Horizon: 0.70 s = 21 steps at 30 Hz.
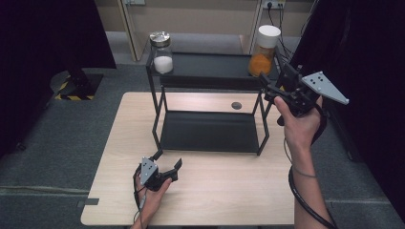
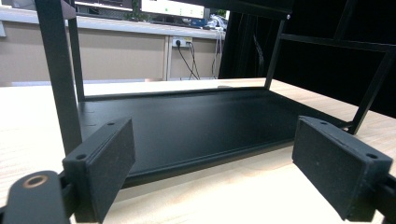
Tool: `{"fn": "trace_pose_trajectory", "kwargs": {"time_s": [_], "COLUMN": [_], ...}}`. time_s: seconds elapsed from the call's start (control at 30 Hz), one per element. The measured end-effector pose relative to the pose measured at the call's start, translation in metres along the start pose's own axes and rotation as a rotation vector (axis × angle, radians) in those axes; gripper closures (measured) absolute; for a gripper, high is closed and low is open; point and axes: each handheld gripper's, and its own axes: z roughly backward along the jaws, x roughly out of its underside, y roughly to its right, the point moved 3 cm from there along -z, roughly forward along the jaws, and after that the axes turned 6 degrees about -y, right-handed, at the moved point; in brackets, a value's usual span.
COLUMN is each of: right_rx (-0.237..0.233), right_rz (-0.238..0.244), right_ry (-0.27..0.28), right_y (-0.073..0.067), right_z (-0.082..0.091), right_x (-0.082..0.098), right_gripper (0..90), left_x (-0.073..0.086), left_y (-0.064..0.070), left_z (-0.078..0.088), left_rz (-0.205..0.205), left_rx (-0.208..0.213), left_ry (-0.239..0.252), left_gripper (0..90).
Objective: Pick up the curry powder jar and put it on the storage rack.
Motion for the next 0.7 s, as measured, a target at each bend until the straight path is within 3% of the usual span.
{"fn": "trace_pose_trajectory", "kwargs": {"time_s": [0.37,0.7], "right_rx": [-0.005,-0.002], "right_rz": [-0.004,0.004], "right_ry": [-0.007,-0.024], "right_y": [-0.009,-0.011], "right_z": [0.012,0.022], "right_x": [0.028,0.043], "right_gripper": [16.1,16.1], "left_x": [0.0,0.0], "left_y": [0.0,0.001], "left_z": [0.0,-0.001], "left_rz": [0.0,-0.002], "left_rx": [-0.001,-0.002], "left_ry": [0.0,0.001], "left_gripper": [13.1,13.0]}}
